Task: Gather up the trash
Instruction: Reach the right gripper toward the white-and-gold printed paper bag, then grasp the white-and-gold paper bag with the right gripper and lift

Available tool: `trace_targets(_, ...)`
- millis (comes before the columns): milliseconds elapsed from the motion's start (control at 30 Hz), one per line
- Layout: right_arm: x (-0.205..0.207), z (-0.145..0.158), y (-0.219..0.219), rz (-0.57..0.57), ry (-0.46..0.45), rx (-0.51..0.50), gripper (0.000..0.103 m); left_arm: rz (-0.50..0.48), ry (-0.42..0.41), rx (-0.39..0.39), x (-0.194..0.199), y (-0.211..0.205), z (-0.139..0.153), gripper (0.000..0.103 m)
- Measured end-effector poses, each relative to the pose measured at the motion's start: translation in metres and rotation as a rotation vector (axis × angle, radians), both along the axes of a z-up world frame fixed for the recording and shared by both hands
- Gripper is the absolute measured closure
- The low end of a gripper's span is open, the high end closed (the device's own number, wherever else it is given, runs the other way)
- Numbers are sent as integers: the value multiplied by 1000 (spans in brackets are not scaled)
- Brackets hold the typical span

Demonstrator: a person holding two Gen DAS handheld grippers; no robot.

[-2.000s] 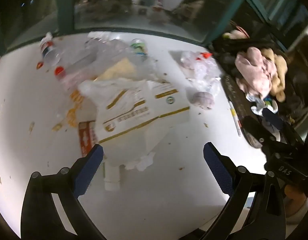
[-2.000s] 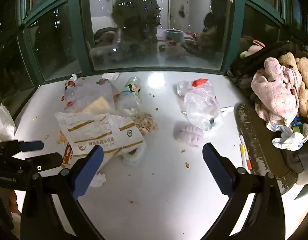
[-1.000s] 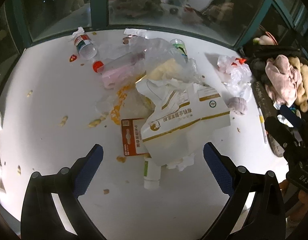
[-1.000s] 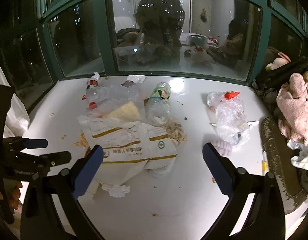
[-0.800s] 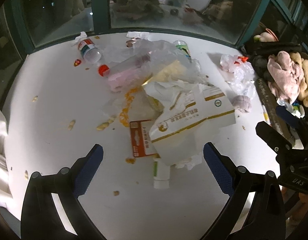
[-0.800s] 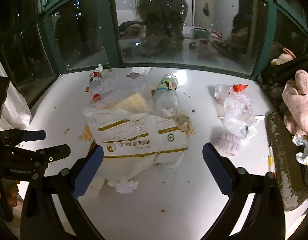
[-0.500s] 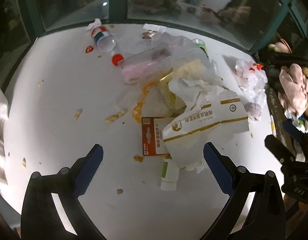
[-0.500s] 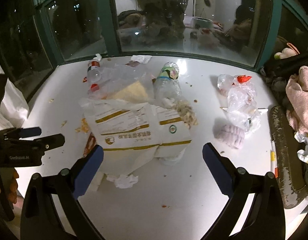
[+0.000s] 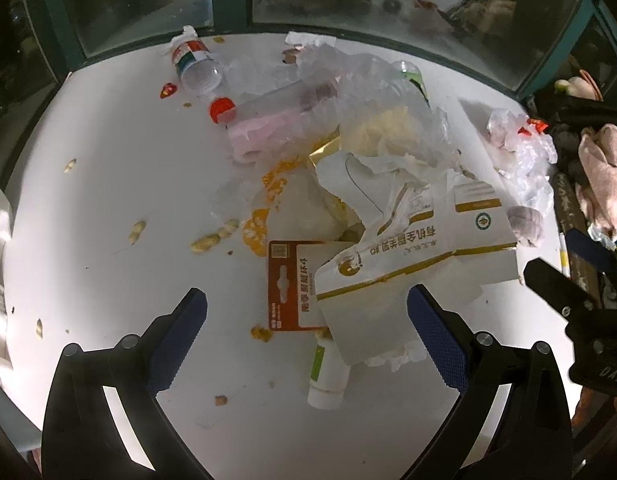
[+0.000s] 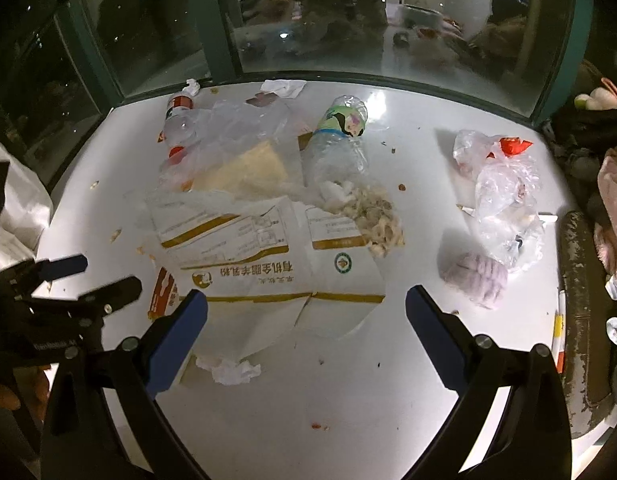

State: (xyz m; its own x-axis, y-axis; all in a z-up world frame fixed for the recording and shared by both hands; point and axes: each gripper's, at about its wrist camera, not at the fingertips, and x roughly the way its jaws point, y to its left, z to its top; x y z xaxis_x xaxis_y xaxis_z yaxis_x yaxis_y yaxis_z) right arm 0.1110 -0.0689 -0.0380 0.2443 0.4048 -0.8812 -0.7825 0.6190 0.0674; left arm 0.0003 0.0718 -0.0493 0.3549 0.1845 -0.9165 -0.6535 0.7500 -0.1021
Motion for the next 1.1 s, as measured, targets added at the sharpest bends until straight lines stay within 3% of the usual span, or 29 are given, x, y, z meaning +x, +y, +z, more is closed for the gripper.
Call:
trace_targets(300, 25, -21, 8, 9, 35, -21, 7, 38, 6, -71, 30, 17, -21, 6)
trace_targets(633, 41, -41, 20, 80, 75, -19, 7, -79, 89, -9, 58, 11, -40, 7)
trace_targets(767, 45, -46, 20, 93, 72, -9, 7, -95, 109, 4, 65, 13, -45, 13)
trace_targets(1067, 68, -64, 22, 79, 96, -29, 8, -99, 132, -4, 76, 16, -55, 14)
trace_targets(1100, 69, -65, 23, 80, 99, -30, 13, -106, 134, -2, 78, 15, -55, 14)
